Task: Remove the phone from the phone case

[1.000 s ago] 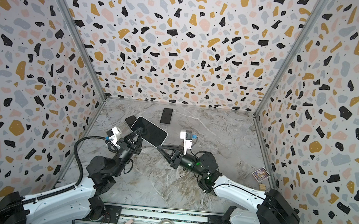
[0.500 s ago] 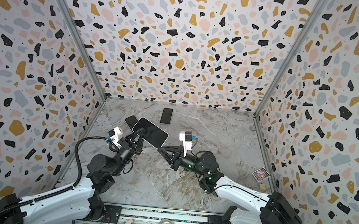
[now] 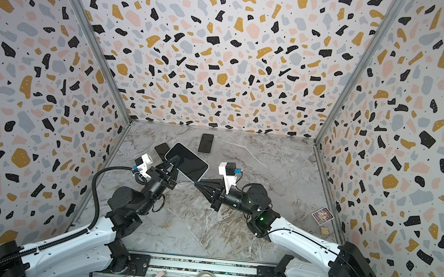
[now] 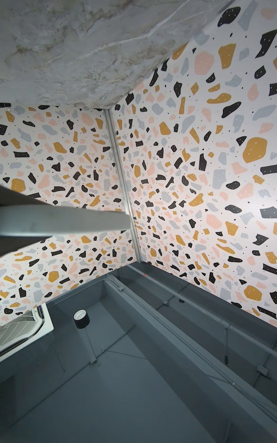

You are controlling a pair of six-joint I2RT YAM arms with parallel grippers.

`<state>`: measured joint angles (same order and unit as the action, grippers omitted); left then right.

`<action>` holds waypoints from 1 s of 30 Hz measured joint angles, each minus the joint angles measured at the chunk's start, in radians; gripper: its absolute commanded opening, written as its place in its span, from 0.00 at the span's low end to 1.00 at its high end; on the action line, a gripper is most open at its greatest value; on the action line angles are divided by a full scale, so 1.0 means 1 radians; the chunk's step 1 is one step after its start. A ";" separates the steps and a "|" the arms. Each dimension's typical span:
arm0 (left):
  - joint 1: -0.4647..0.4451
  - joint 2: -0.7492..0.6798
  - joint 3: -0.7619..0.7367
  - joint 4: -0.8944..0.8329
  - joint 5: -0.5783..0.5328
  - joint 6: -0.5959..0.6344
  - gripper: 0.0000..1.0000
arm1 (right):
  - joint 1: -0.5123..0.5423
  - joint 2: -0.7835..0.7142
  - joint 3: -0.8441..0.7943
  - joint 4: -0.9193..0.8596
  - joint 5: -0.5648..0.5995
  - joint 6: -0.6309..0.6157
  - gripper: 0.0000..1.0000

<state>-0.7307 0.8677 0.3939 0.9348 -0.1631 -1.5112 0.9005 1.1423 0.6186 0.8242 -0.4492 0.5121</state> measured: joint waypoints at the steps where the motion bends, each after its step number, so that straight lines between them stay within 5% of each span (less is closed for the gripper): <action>1: 0.001 0.000 0.000 -0.007 0.000 0.000 0.00 | 0.000 0.000 0.000 -0.013 0.000 -0.023 0.01; 13: -0.012 -0.002 0.037 -0.082 0.064 0.004 0.00 | -0.050 0.011 -0.001 -0.163 0.011 -0.152 0.03; 25: 0.014 0.001 0.092 -0.175 0.130 0.060 0.00 | -0.134 -0.197 -0.183 -0.163 -0.018 -0.067 0.76; 30: 0.080 0.041 0.146 -0.179 0.237 0.086 0.00 | -0.214 -0.381 -0.286 -0.170 -0.033 0.049 0.88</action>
<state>-0.6502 0.9089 0.5404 0.7563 0.0738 -1.4254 0.6868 0.7616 0.3325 0.6544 -0.4824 0.5610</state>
